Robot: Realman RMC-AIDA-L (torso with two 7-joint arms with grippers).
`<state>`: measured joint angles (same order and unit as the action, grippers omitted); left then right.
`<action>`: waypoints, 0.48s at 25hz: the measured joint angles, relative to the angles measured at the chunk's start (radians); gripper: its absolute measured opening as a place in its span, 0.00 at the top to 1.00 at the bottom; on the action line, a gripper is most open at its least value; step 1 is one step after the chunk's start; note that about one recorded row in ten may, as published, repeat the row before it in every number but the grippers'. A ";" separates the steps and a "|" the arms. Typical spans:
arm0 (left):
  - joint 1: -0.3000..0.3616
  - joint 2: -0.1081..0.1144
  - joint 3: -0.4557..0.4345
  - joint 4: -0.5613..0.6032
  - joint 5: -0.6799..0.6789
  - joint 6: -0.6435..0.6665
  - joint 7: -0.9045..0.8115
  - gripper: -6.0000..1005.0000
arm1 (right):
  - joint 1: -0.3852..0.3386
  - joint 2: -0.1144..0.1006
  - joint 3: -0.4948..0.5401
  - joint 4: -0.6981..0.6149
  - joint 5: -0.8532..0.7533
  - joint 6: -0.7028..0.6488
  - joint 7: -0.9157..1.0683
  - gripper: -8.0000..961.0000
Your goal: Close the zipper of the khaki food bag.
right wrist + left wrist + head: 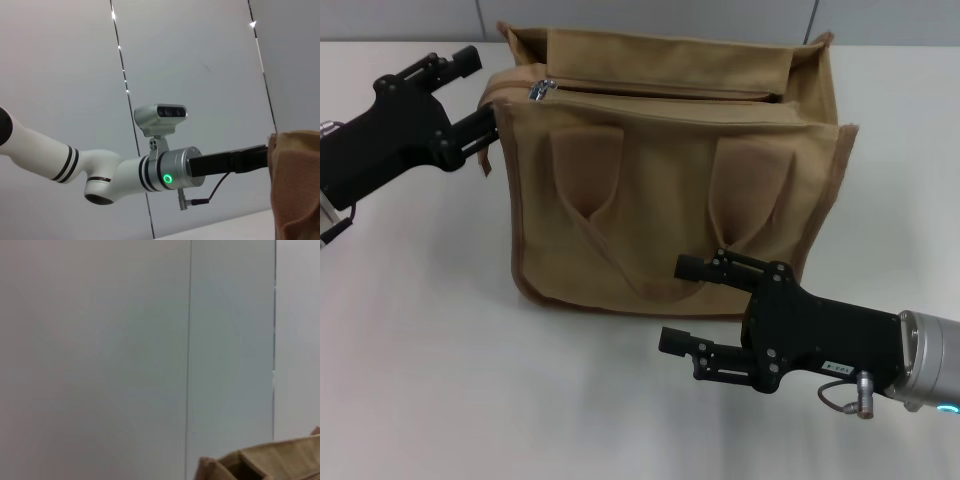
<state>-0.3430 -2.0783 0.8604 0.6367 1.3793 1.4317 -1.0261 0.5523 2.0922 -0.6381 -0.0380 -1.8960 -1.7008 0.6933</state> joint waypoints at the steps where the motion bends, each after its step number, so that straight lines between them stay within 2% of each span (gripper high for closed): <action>1: 0.001 0.000 0.000 -0.005 0.000 0.009 0.010 0.30 | -0.001 0.000 0.000 0.001 0.000 0.000 -0.002 0.21; 5: 0.006 0.000 -0.003 -0.033 -0.019 0.024 0.043 0.43 | -0.003 0.000 0.005 0.013 0.000 0.000 -0.025 0.21; 12: 0.003 0.003 -0.007 -0.088 -0.082 0.020 0.044 0.58 | -0.004 0.000 0.011 0.018 0.000 0.000 -0.032 0.21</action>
<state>-0.3398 -2.0750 0.8531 0.5484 1.2970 1.4513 -0.9818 0.5486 2.0922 -0.6273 -0.0205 -1.8960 -1.7012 0.6617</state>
